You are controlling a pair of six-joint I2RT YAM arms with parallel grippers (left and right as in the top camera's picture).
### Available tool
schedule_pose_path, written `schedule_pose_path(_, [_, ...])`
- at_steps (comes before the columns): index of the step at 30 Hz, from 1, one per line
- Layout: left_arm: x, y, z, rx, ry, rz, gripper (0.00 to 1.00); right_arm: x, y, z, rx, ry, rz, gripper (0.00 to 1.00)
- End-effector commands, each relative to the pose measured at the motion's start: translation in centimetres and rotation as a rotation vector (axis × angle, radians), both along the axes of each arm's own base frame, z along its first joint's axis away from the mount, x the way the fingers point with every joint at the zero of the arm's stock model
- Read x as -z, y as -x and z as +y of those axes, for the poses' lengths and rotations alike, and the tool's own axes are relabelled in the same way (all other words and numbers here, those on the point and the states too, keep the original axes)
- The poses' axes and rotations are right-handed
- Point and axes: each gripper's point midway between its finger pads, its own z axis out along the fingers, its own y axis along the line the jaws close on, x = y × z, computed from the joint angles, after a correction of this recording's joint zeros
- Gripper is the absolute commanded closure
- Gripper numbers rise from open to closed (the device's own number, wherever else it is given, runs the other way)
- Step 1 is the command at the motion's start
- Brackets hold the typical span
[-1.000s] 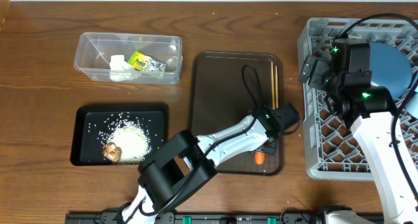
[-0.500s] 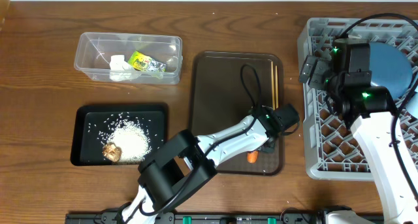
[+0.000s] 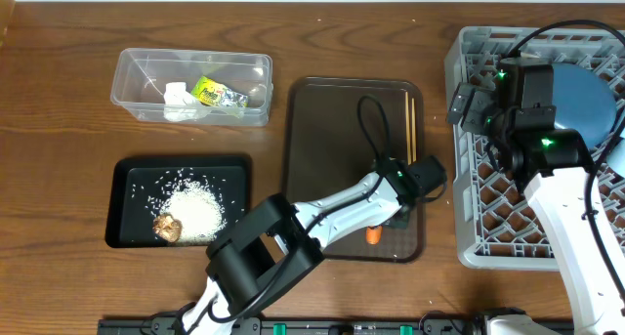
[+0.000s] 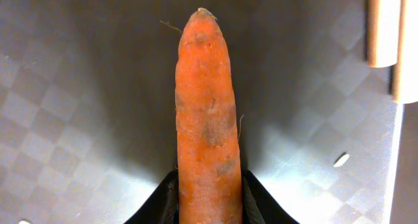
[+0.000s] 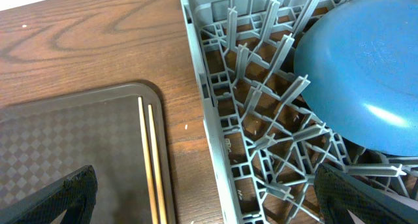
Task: Sort waste into correct bins and load items into the dishwasher rack
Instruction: 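Lift the carrot and carry it left over the black rice tray, then lower the carrot onto the rice and open the left gripper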
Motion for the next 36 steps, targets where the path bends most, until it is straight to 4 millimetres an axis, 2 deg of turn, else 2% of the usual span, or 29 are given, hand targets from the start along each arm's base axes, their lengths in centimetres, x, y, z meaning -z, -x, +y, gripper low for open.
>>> schedule_pose_path(1, [-1.4,-0.9,1.9,-0.048,-0.011,-0.007,0.81,-0.4,0.0,-0.3,0.015,0.01,-0.01,0.01])
schedule_pose_path(6, [-5.3,-3.1,5.1,-0.149,0.016,-0.026,0.81,-0.4,0.0,-0.3,0.015,0.01,-0.01,0.01])
schedule_pose_path(10, [-8.8,-5.6,9.3,-0.273,0.048,-0.054,0.81,-0.4,0.0,-0.3,0.015,0.01,-0.01,0.01])
schedule_pose_path(13, [-11.1,-7.5,13.1,-0.386,0.071,-0.081,0.81,-0.4,0.0,-0.3,0.015,0.01,-0.01,0.01])
schedule_pose_path(18, [-13.6,-9.8,21.5,-0.628,0.079,-0.102,0.81,-0.4,0.0,-0.3,0.015,0.01,-0.01,0.01])
schedule_pose_path(23, [-13.3,-9.5,30.4,-0.929,0.03,-0.038,0.81,-0.4,0.0,-0.3,0.015,0.01,-0.01,0.01])
schedule_pose_path(27, [-12.1,-8.4,35.4,-1.095,0.004,-0.001,0.81,-0.4,0.0,-0.3,0.015,0.01,-0.01,0.01])
schedule_pose_path(32, [-9.8,-6.4,39.7,-1.324,-0.01,0.045,0.81,-0.4,0.0,-0.3,0.015,0.01,-0.01,0.01])
schedule_pose_path(36, [-7.9,-4.6,41.5,-1.45,-0.021,0.081,0.81,-0.4,0.0,-0.3,0.015,0.01,-0.01,0.01])
